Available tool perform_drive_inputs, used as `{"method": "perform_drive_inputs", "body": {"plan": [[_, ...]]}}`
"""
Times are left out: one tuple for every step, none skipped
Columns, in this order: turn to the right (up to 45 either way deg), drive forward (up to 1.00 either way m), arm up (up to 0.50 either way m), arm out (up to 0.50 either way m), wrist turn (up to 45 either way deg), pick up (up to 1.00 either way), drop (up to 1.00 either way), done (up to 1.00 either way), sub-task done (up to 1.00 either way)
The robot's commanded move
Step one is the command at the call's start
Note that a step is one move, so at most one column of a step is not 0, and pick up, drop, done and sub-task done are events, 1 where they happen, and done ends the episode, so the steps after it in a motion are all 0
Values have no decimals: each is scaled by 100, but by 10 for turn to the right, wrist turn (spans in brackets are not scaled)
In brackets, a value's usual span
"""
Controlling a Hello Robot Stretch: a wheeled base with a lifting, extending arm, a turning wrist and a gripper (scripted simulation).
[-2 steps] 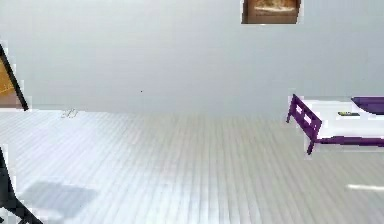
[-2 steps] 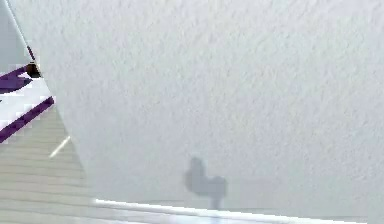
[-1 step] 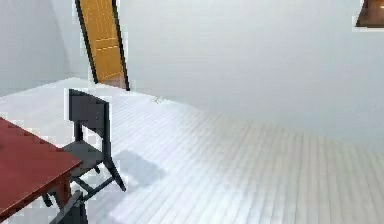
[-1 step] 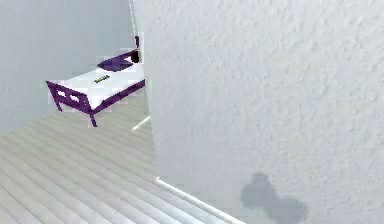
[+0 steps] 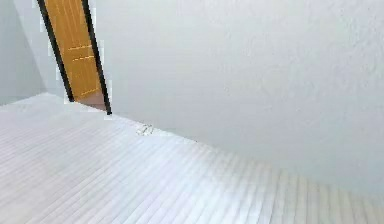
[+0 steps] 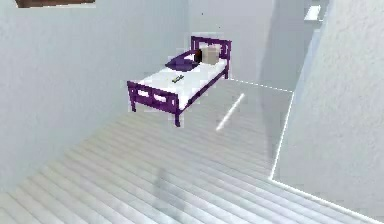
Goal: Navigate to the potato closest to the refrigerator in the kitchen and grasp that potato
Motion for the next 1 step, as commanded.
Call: {"method": "perform_drive_inputs", "body": {"plan": [[0,65,0,0,0,0,0,0,0]]}}
